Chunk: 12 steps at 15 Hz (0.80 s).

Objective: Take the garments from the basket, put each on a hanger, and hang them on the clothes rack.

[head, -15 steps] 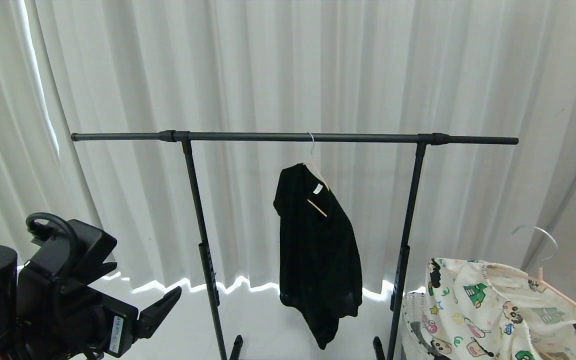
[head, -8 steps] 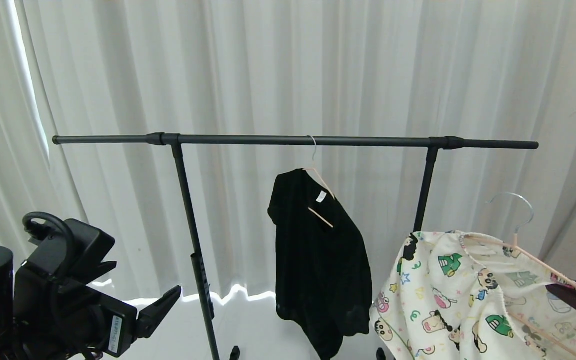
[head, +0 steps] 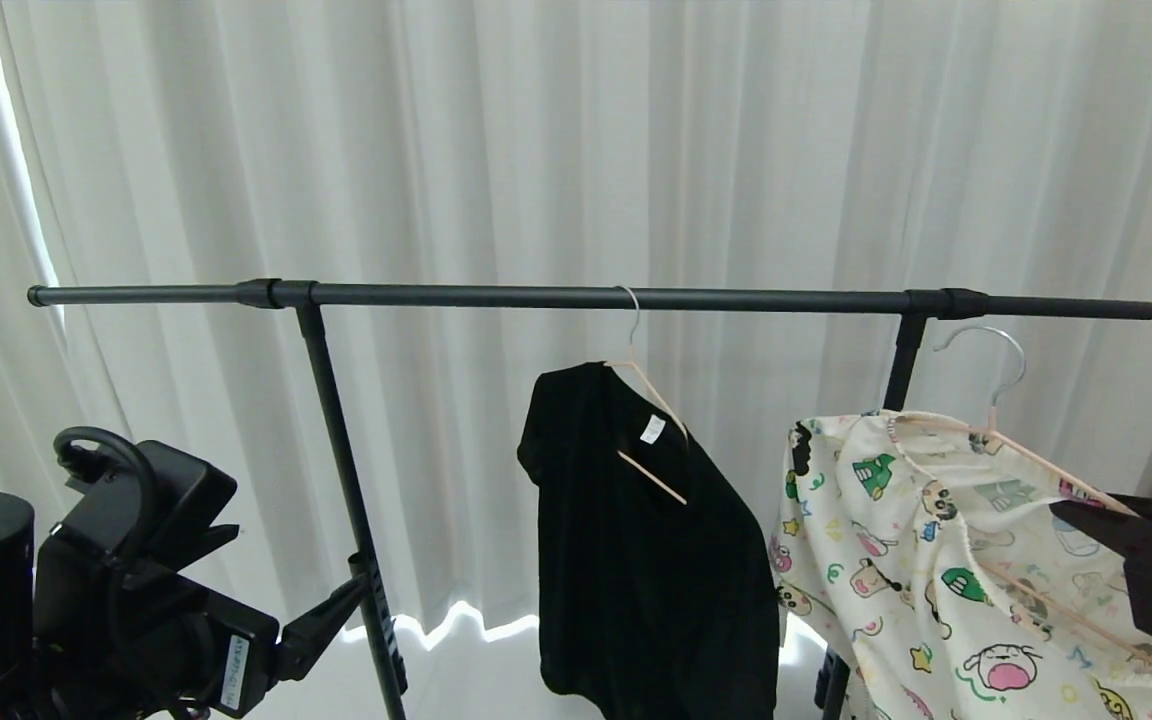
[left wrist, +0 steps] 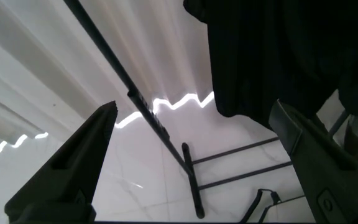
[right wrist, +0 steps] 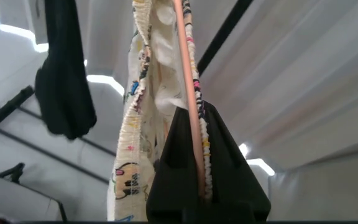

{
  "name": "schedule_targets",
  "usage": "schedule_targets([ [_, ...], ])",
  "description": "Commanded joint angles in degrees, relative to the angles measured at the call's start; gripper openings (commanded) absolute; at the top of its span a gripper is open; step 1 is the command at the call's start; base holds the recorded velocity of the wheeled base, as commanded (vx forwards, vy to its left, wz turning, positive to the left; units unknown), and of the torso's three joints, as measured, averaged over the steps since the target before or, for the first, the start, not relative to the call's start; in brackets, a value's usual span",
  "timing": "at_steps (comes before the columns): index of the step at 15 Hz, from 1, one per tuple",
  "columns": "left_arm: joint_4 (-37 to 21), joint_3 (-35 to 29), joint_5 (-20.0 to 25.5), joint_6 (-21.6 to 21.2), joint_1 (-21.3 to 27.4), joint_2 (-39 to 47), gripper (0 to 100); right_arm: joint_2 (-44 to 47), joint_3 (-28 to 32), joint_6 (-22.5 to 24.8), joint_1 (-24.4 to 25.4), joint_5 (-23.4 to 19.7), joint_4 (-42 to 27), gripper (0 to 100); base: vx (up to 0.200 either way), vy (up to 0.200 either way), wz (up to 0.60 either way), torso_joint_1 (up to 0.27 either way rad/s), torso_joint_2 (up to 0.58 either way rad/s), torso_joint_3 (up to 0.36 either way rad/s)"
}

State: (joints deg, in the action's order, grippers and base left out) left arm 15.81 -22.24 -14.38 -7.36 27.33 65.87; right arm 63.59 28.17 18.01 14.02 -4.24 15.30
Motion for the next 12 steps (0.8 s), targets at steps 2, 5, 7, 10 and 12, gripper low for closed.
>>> schedule_targets([
  [2,0.01,0.00,0.06,-0.02,0.00,-0.04,100,3.83,1.10,0.10,0.48,0.02,2.54,0,0.200,0.000,0.00,0.005,0.00,0.007],
  [5,0.01,0.00,-0.03,0.07,0.00,-0.21,100,6.20,3.47,0.10,1.19,0.11,2.63,0,0.200,0.000,0.00,0.002,0.00,0.001],
  [7,0.01,0.09,-0.03,0.16,0.00,-0.30,100,8.04,5.58,0.01,1.19,0.20,2.81,0,0.100,0.000,0.00,0.001,0.00,0.001],
  [10,0.10,0.09,-0.03,0.16,0.00,-0.39,100,10.15,7.16,0.01,1.19,0.20,3.25,0,0.000,0.000,0.00,0.000,0.00,0.000],
  [12,0.27,0.09,-0.03,0.16,0.00,-0.39,100,11.56,7.95,0.01,1.19,0.29,3.69,0,0.000,0.000,0.00,0.000,0.00,0.000],
])
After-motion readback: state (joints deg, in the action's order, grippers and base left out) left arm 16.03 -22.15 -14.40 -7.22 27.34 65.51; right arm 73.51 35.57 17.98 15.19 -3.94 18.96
